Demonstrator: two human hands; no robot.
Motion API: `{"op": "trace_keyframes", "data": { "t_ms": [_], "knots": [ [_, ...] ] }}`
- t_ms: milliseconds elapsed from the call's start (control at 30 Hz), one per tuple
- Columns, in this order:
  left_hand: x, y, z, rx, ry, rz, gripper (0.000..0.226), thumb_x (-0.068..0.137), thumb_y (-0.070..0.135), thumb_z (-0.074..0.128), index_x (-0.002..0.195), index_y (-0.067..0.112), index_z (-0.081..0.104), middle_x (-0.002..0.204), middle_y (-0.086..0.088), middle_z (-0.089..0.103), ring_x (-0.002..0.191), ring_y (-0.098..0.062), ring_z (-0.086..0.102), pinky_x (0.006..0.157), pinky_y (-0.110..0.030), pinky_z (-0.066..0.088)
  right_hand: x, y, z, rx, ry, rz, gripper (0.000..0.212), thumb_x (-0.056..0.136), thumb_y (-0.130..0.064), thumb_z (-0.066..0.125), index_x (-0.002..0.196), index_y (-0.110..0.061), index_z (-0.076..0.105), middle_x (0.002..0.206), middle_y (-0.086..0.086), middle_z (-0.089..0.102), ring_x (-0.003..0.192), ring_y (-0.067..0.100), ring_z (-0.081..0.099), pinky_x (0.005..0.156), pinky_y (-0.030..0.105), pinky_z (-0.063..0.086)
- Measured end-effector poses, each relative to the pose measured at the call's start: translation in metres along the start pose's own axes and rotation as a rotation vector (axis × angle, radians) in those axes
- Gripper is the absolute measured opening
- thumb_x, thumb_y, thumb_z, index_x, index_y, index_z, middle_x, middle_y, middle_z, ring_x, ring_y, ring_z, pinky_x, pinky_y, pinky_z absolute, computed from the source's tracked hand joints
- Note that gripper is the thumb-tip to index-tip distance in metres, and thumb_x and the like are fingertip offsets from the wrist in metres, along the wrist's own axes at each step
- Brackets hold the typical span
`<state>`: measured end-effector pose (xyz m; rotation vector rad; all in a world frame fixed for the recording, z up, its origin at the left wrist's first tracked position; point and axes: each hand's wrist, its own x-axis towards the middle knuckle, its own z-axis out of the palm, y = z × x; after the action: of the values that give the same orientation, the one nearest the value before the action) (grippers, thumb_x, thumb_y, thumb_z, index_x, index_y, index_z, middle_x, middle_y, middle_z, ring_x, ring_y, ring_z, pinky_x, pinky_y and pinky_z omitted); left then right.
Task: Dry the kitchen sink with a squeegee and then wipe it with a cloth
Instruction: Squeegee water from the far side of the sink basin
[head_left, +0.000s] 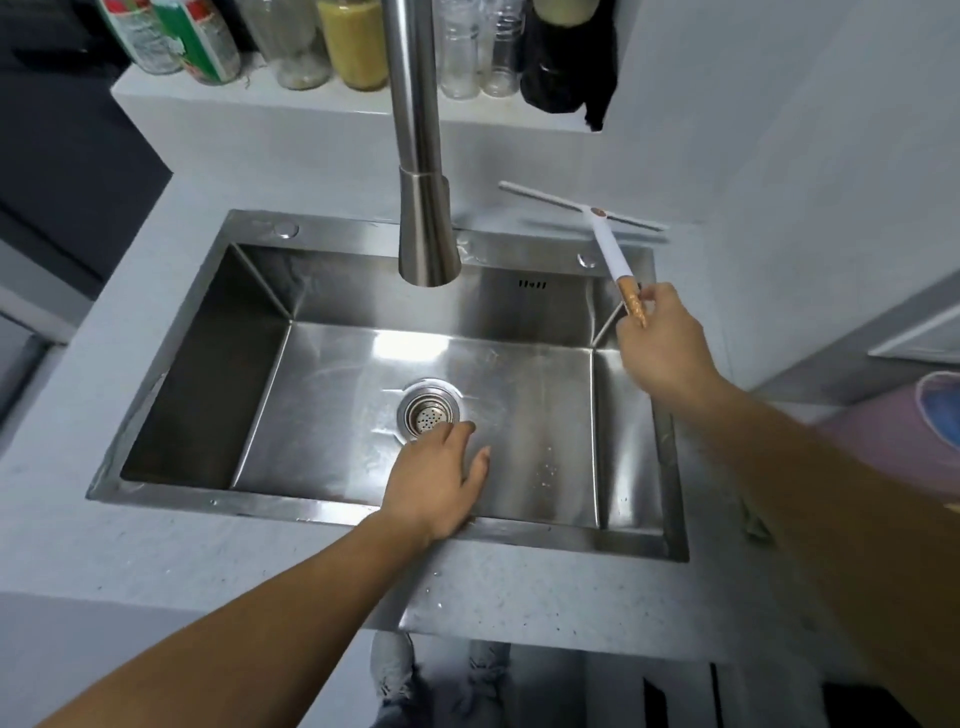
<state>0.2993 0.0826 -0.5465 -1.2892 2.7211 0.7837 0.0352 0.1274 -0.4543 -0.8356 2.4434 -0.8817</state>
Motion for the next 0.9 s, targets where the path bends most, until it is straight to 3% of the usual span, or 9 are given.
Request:
{"op": "trace_keyframes", "data": {
  "t_ms": [167, 233, 300, 467, 567, 700, 900],
  "knots": [
    [-0.015, -0.008, 0.025, -0.075, -0.013, -0.061, 0.050, 0.100, 0.052, 0.033, 0.135, 0.022, 0.051, 0.131, -0.005, 0.060, 0.118, -0.027, 0.056, 0.096, -0.037, 0.042, 0.019, -0.029, 0.020, -0.130, -0.009, -0.098, 0.030, 0.098, -0.018, 0.041, 0.125, -0.023, 0.054, 0.094, 0.011, 0.063, 0.075, 0.030, 0.062, 0.060, 0.038, 0.054],
    [-0.017, -0.011, 0.033, -0.057, -0.004, -0.079, 0.056, 0.097, 0.055, 0.027, 0.135, 0.022, 0.051, 0.130, -0.005, 0.062, 0.116, -0.027, 0.058, 0.095, -0.038, 0.042, 0.029, -0.037, 0.029, -0.149, 0.010, -0.069, 0.037, 0.096, -0.016, 0.042, 0.128, -0.023, 0.057, 0.102, 0.012, 0.065, 0.084, 0.035, 0.064, 0.074, 0.047, 0.058],
    [-0.018, -0.014, 0.039, -0.004, 0.015, -0.049, 0.059, 0.094, 0.057, 0.023, 0.131, 0.022, 0.053, 0.124, -0.004, 0.065, 0.111, -0.028, 0.060, 0.093, -0.038, 0.042, 0.037, -0.039, 0.038, -0.183, 0.030, -0.045, 0.041, 0.094, -0.014, 0.044, 0.131, -0.023, 0.059, 0.109, 0.010, 0.065, 0.089, 0.034, 0.063, 0.082, 0.045, 0.057],
    [-0.017, -0.019, 0.045, -0.003, 0.057, -0.048, 0.058, 0.095, 0.059, 0.023, 0.126, 0.022, 0.056, 0.120, -0.006, 0.066, 0.110, -0.029, 0.060, 0.091, -0.039, 0.041, 0.048, -0.046, 0.057, -0.271, 0.045, -0.059, 0.038, 0.095, -0.016, 0.045, 0.129, -0.015, 0.060, 0.117, 0.012, 0.064, 0.086, 0.028, 0.053, 0.075, 0.032, 0.046],
    [-0.016, -0.018, 0.047, 0.015, 0.059, -0.030, 0.057, 0.096, 0.059, 0.024, 0.122, 0.021, 0.058, 0.118, -0.007, 0.067, 0.108, -0.029, 0.061, 0.091, -0.040, 0.041, 0.050, -0.052, 0.060, -0.386, 0.050, -0.055, 0.035, 0.092, -0.015, 0.047, 0.125, -0.012, 0.060, 0.113, 0.015, 0.065, 0.086, 0.031, 0.053, 0.074, 0.033, 0.046],
    [-0.017, -0.018, 0.050, 0.021, 0.067, -0.025, 0.054, 0.096, 0.057, 0.024, 0.119, 0.020, 0.058, 0.114, -0.007, 0.067, 0.106, -0.029, 0.061, 0.090, -0.040, 0.041, 0.044, -0.054, 0.054, -0.464, 0.031, -0.036, 0.039, 0.088, -0.018, 0.048, 0.125, -0.013, 0.061, 0.115, 0.017, 0.065, 0.099, 0.038, 0.061, 0.088, 0.042, 0.054],
    [-0.018, -0.017, 0.049, 0.045, 0.081, -0.016, 0.055, 0.097, 0.058, 0.022, 0.118, 0.021, 0.057, 0.113, -0.006, 0.067, 0.104, -0.029, 0.061, 0.089, -0.041, 0.041, -0.006, -0.031, 0.053, -0.452, 0.034, -0.061, 0.042, 0.091, -0.015, 0.046, 0.130, -0.020, 0.061, 0.102, 0.012, 0.062, 0.082, 0.034, 0.054, 0.070, 0.034, 0.045]
  ]
}}
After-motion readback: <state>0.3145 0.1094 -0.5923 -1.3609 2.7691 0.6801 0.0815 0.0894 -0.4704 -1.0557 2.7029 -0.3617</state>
